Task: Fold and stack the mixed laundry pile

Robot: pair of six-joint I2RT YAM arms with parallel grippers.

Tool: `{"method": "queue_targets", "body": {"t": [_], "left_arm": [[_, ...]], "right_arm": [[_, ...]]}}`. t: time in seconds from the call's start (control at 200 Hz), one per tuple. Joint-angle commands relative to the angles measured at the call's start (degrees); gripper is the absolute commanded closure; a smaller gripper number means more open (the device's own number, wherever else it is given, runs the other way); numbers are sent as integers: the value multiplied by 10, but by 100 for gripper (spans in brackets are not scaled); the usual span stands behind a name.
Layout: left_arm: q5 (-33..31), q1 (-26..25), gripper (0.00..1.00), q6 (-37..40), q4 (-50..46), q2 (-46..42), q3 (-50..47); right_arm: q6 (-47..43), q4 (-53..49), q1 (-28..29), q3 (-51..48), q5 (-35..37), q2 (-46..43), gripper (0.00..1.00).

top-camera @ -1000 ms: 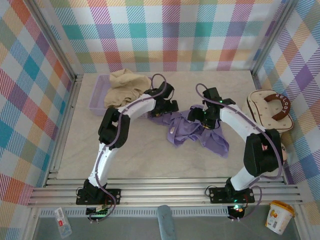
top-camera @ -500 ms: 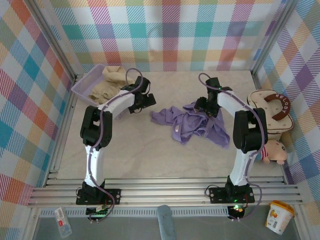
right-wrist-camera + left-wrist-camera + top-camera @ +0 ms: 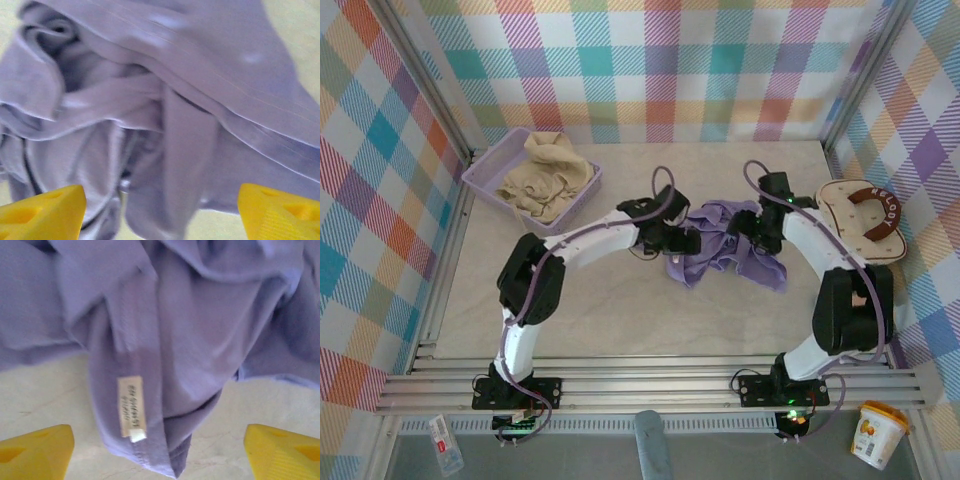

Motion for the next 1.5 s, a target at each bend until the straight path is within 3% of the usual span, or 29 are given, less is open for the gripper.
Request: {"method": "queue_targets", "body": {"t": [0.0, 0.27, 0.385, 0.465, 0.54, 0.74, 0.855, 1.015, 1.115, 1.28, 1.39, 1.495], "left_arm": [[-17, -13, 19, 13, -17, 29, -4], [-35, -22, 64, 11, -28, 61, 0], [-60, -22, 100, 14, -49, 43, 2], [-85, -20, 100, 9, -75, 30, 13], [-84, -7, 100, -20, -101, 18, 26], [-37, 53, 100, -90, -76, -50, 49], [-36, 87, 100, -54, -128, -64, 169], [-29, 146, 100, -15, -173, -70, 358], [-20, 183, 100, -19, -169, -87, 416], [-10, 204, 100, -4, -132, -147, 418], [-63, 207, 100, 3, -113, -179, 363], [-59, 214, 100, -12, -60, -170, 266]], "right_arm": [[11, -10, -23, -44, -21, -22, 20], [31, 70, -18, -102, -130, -19, 28], [57, 112, -2, -105, -153, 1, 39], [81, 105, -3, -97, -129, 19, 61], [82, 102, -3, -90, -120, 20, 100], [41, 49, -11, -38, -46, -39, 100], [7, 10, -21, 50, -44, -70, 100], [-45, -48, -24, 247, -38, -80, 100], [-65, -80, -26, 347, -31, -85, 100], [-96, -106, -27, 421, -31, -118, 100], [-105, -90, -28, 372, 12, -149, 100], [-87, -84, -29, 293, 10, -150, 100]]}}
